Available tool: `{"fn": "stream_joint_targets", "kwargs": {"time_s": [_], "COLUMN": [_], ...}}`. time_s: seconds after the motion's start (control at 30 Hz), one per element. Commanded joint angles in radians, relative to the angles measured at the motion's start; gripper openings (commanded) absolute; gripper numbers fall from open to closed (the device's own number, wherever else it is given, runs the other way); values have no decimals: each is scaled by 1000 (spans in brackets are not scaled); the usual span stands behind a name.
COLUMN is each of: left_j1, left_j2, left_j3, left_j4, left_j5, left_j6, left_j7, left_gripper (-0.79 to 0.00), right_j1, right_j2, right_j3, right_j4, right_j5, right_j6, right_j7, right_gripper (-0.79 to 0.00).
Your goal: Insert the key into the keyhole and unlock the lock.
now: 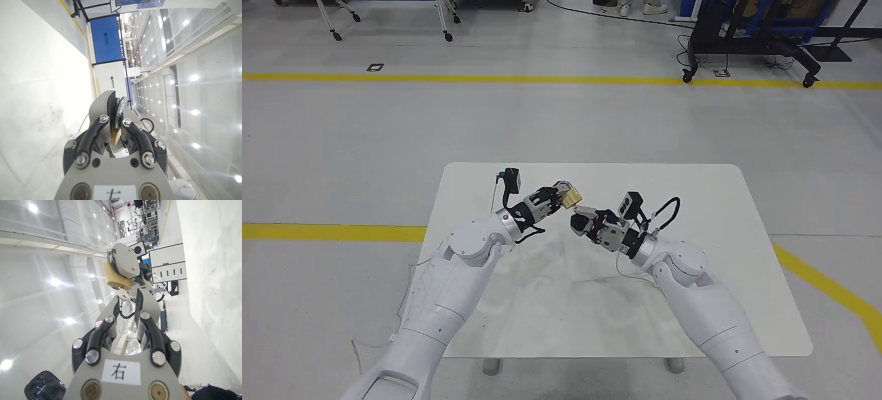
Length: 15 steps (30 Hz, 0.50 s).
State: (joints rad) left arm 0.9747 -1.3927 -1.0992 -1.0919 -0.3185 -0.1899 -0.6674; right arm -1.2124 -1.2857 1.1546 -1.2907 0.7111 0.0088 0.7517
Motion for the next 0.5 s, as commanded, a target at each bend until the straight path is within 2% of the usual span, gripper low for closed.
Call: {"fn": "stream_joint_targets", "kwargs": {"time_s": [0.0, 0.07, 0.1, 0.13, 0.47], "left_j1": [0, 0, 0, 0, 4], "left_j2": [0, 0, 0, 0, 0], "left_j3": [1, 1, 1, 1, 8], "left_j4": [0, -1, 0, -1, -11], "left_j5": [1, 0, 0, 0, 12], "left_j6": [0, 0, 0, 0, -26], "left_j7": [-2, -6, -6, -6, -13], "left_gripper": [-785, -785, -785, -785, -785], "right_j1": [3, 4, 4, 6, 25], "right_j2": [-1, -3, -4, -5, -17], "right_j3": [0, 0, 0, 1, 15], "right_j4": [8, 14, 18, 23, 89], "right_j5": [5, 22, 37, 48, 243], "right_j6": [-5, -7, -3, -2, 92], "right_j7": [-6, -4, 4, 8, 53], "right_gripper": [-622, -690, -770, -785, -785]}}
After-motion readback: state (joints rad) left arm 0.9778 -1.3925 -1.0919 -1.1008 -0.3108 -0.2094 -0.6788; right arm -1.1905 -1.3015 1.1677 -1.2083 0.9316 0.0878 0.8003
